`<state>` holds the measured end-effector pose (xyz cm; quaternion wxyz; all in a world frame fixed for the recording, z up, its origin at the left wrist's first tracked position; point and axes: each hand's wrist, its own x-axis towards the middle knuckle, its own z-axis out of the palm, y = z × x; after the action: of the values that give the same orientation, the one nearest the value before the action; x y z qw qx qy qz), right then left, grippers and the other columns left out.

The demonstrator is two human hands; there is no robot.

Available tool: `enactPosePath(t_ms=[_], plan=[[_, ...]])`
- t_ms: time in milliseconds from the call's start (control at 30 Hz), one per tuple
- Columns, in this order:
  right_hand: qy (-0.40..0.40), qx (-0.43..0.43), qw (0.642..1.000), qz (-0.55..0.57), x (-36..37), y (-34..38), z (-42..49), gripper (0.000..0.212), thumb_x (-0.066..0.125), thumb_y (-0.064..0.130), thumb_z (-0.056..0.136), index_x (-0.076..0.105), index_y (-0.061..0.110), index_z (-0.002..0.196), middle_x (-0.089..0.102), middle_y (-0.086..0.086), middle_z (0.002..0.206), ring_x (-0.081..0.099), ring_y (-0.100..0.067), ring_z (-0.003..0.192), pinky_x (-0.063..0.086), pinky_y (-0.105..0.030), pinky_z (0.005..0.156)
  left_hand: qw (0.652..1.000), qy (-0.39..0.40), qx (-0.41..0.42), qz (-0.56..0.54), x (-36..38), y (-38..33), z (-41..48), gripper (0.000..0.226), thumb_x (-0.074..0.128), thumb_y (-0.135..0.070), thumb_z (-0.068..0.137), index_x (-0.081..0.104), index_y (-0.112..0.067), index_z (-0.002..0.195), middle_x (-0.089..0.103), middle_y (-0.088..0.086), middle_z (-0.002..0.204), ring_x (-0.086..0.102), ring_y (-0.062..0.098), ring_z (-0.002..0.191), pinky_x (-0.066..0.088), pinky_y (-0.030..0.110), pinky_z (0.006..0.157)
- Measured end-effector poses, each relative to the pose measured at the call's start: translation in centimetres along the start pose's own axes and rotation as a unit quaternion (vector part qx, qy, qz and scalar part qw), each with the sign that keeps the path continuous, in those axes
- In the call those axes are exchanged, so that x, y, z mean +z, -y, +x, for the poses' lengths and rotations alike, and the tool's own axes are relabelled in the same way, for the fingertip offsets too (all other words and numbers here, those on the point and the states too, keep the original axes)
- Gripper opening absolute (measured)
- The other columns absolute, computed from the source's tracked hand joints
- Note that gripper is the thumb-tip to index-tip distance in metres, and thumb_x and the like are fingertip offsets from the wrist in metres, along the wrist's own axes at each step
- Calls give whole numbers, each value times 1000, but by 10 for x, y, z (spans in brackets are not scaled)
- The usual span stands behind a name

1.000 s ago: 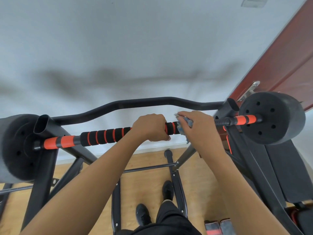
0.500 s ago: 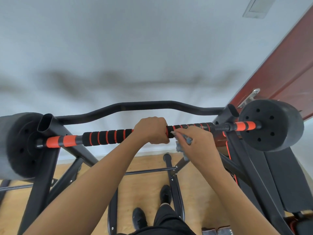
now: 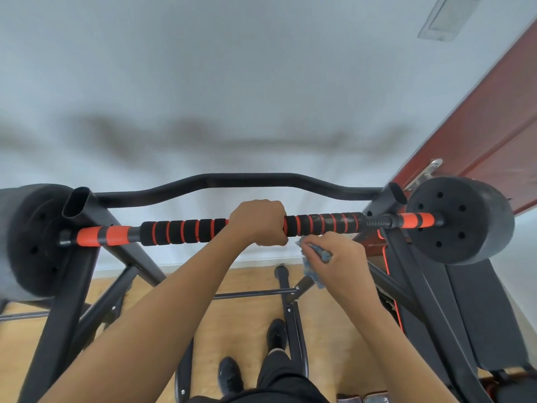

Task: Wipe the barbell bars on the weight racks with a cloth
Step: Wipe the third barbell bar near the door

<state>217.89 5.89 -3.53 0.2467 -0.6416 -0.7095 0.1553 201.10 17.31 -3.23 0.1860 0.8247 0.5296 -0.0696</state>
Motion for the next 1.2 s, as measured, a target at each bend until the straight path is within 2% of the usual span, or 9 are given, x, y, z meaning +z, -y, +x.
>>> enactPosePath(t_ms=[67, 133, 200, 333, 600, 733, 833, 1033, 1200], plan=[[-18, 5, 999, 35, -12, -1, -1, 17, 60, 34, 100, 74, 26, 99, 66, 8, 80, 64, -10, 74, 58, -36, 71, 1000, -20, -3, 6, 1, -1, -2, 28, 75, -37, 84, 58, -25, 102, 60, -3, 77, 56, 11, 63, 44, 27, 60], [-47, 23, 998, 47, -20, 2, 11, 15, 63, 32, 98, 71, 21, 104, 65, 12, 85, 62, -3, 77, 57, -25, 77, 999, -40, -6, 9, 2, -3, -5, 27, 75, -37, 84, 60, -25, 104, 60, -4, 76, 54, 11, 61, 41, 26, 56], [-40, 25, 999, -27, -19, 7, 31, 11, 65, 31, 97, 66, 21, 102, 61, 12, 87, 59, -5, 79, 49, -15, 76, 998, -54, -5, 13, 3, -4, -7, 26, 74, -36, 84, 61, -24, 103, 59, -4, 75, 53, 11, 60, 38, 26, 54], [22, 28, 989, -146, 0, 13, 66, 10, 65, 27, 95, 61, 18, 99, 62, 4, 88, 62, -16, 79, 55, -32, 78, 997, -75, -6, 17, 6, -5, -9, 20, 73, -34, 86, 60, -24, 97, 57, -4, 71, 52, 13, 58, 42, 28, 58], [97, 48, 976, -191, -2, 20, 96, 17, 66, 26, 97, 60, 16, 109, 58, 5, 95, 64, -20, 92, 52, -35, 89, 999, -47, -4, -2, 4, -1, -5, 26, 74, -35, 84, 58, -24, 102, 58, -3, 74, 54, 13, 60, 44, 28, 61], [52, 28, 987, -148, -12, 14, 58, 15, 50, 33, 102, 57, 20, 101, 59, 2, 90, 58, -21, 81, 51, -40, 73, 1000, -12, -4, -7, 1, -1, -1, 27, 75, -33, 80, 61, -23, 101, 63, -2, 74, 59, 14, 62, 46, 27, 58], [64, 15, 990, -124, -16, 8, 43, 12, 60, 31, 100, 61, 20, 103, 60, 7, 92, 63, -18, 88, 52, -33, 83, 1000, -6, -5, -14, 0, -1, 0, 24, 75, -34, 80, 61, -24, 97, 65, -2, 73, 60, 14, 60, 43, 26, 55], [10, -31, 995, -94, -4, 14, 44, 8, 62, 28, 99, 59, 20, 96, 62, 7, 90, 56, -13, 82, 53, -36, 73, 1000, -9, -9, -16, 1, -1, 2, 27, 74, -37, 83, 52, -24, 74, 60, -1, 66, 59, 14, 58, 43, 26, 55], [55, -20, 986, -159, -2, 18, 81, 8, 66, 23, 94, 62, 19, 99, 65, 3, 93, 62, -17, 84, 56, -35, 79, 999, -37, -7, 3, 4, -2, -3, 21, 72, -37, 86, 59, -22, 91, 57, -2, 70, 55, 14, 59, 43, 28, 59]])
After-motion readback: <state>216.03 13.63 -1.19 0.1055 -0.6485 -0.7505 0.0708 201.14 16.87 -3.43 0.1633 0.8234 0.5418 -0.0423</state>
